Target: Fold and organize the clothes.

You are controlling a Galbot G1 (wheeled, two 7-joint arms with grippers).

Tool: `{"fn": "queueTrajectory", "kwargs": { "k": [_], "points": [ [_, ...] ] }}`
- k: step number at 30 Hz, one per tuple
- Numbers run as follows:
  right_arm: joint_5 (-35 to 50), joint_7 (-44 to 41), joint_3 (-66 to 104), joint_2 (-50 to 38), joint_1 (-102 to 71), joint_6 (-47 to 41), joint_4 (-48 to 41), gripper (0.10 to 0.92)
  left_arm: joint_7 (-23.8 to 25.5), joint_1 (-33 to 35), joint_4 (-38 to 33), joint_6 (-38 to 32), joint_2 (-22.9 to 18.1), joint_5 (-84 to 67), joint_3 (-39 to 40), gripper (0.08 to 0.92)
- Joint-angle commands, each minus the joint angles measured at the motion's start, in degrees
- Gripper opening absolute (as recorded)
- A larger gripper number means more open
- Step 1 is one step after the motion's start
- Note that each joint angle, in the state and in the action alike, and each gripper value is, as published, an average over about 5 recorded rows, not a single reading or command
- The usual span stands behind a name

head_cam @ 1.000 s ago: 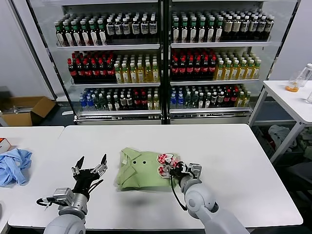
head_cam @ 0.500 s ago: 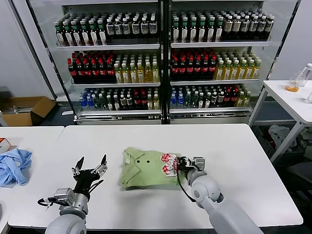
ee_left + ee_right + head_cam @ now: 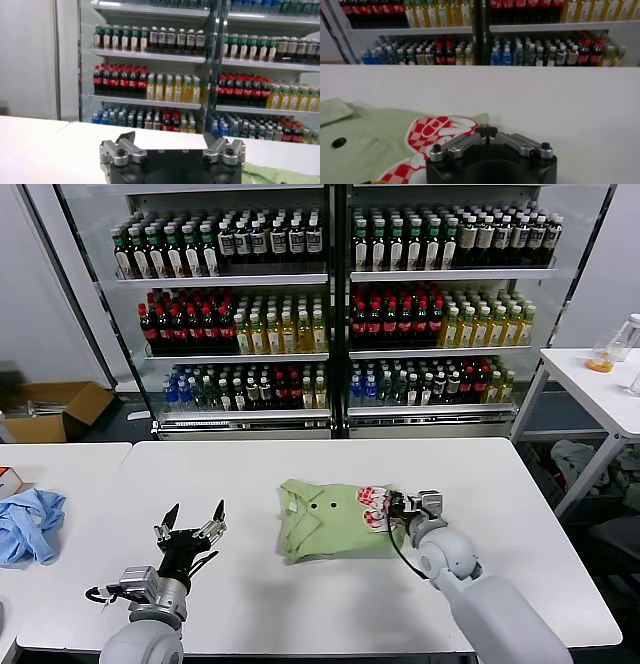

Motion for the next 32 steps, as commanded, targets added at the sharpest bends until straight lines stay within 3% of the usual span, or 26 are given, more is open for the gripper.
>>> {"fn": "queueTrajectory", "kwargs": {
  "k": [1,4,9,14,23,26,32],
  "points": [
    [-13.0,-6.1,4.6,-3.9,-5.5,12.1,7.5,0.13,0.2,-0.5,0.6,-0.1,0.2,1.2,0.5,0.823],
    [-18.9,-5.0,7.4,-4.9,-12.5,19.5,12.9,0.211,0.3,-0.9,0.9,-0.1,0.3,1.4,0.8,0.823],
    [-21.5,-4.1,13.6,-6.5,-23.6,26.2,20.9,0.376,0.6,-1.2,1.0,-0.3,0.4,2.3,1.4,0.823],
    [-22.0,-4.3,20.0,-6.6,-32.5,27.8,27.7,0.514,0.9,-1.1,1.0,-0.5,0.2,2.8,1.7,0.823],
    [-21.6,-4.4,25.8,-5.4,-41.3,28.3,32.1,0.762,1.1,-0.4,-0.4,-0.5,0.2,3.0,2.0,0.823],
    [-21.7,-4.2,26.9,-4.7,-43.2,28.2,32.7,0.811,1.1,-0.1,-1.1,-0.5,0.2,3.1,2.1,0.823],
    [-20.1,-4.9,27.8,-3.3,-45.1,26.3,33.5,0.822,1.3,1.0,-2.2,-0.6,0.2,3.4,2.1,0.823]
  ]
}}
